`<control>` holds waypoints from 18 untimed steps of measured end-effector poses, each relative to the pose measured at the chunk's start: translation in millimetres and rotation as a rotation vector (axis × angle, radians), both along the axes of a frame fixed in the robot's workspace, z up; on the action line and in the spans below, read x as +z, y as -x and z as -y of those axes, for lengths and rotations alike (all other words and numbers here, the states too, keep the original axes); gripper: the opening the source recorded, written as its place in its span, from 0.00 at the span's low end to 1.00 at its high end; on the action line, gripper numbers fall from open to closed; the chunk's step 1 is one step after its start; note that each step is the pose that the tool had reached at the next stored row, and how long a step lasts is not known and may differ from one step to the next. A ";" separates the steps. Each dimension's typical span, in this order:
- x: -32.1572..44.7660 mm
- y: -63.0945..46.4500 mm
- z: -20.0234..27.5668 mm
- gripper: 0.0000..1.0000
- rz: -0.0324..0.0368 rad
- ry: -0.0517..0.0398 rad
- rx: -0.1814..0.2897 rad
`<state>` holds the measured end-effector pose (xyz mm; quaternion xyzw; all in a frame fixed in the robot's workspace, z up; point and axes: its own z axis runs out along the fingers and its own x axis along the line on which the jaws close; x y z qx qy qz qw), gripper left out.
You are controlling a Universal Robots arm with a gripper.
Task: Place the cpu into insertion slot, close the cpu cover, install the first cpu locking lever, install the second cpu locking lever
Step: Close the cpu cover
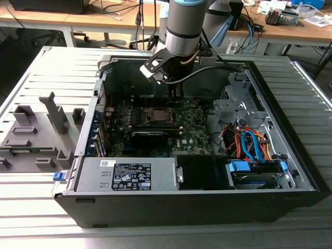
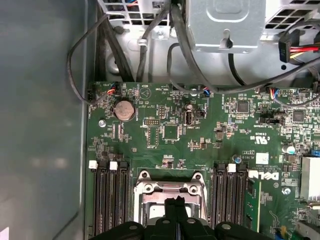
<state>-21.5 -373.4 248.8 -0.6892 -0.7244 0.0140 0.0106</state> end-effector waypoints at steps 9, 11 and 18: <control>-4.5 18.5 5.5 0.11 0.0000 -0.0026 0.028; -5.7 22.7 9.0 0.11 0.0000 -0.0027 0.028; -18.9 38.3 12.5 0.11 0.0001 -0.0026 0.028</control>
